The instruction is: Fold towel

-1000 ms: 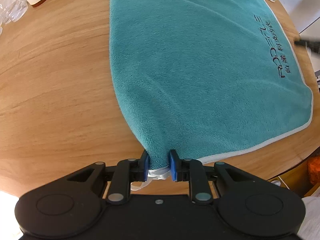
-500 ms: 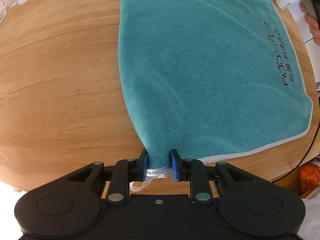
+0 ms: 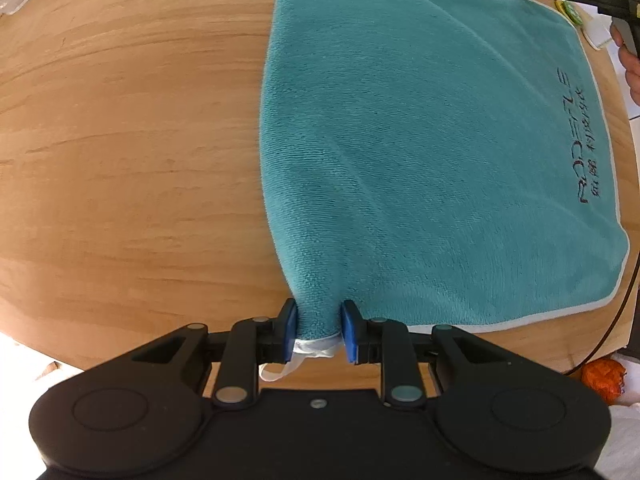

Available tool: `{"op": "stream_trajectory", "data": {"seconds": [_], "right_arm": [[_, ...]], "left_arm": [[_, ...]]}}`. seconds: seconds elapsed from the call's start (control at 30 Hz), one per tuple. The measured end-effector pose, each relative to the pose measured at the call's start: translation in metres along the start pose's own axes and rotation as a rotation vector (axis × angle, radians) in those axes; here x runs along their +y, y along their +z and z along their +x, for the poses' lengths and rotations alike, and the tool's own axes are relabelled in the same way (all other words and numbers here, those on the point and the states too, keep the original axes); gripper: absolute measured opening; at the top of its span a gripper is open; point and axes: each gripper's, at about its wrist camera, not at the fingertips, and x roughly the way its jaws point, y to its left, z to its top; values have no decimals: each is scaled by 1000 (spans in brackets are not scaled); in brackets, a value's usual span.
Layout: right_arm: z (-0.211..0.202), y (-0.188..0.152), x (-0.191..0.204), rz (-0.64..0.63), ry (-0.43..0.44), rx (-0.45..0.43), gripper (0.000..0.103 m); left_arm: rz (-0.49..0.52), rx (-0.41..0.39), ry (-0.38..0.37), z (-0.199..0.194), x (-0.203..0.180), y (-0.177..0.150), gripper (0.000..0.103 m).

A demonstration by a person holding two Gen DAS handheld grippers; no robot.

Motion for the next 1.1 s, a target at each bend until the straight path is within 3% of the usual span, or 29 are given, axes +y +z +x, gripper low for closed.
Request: {"op": "stream_trajectory", "data": {"seconds": [0.13, 0.23, 0.33, 0.43, 0.47, 0.77, 0.83, 0.9, 0.97, 1.1], "right_arm": [[-8, -1, -2, 7, 39, -30, 5], [-11, -2, 3, -42, 62, -32, 29], [-4, -4, 10, -113, 52, 10, 29], [1, 0, 13, -130, 67, 15, 4], [1, 0, 12, -125, 67, 17, 1], [8, 5, 0, -64, -30, 6, 0], [5, 6, -2, -37, -6, -10, 0], [-3, 6, 0, -47, 28, -44, 5], [-6, 6, 5, -94, 43, -40, 27], [0, 2, 9, -141, 80, 20, 29]], "left_arm": [[-10, 5, 11, -6, 19, 8, 27], [-14, 6, 16, -5, 22, 10, 27], [-24, 7, 18, -5, 23, 10, 27], [-36, 5, 17, -6, 27, 12, 28], [-37, 5, 17, -6, 29, 12, 28], [-64, 2, 12, -8, 43, 15, 28], [-69, 2, 12, -8, 45, 16, 28], [-75, 2, 12, -9, 48, 17, 28], [-80, 3, 11, -9, 52, 19, 28], [-104, 9, 9, -10, 61, 23, 28]]}}
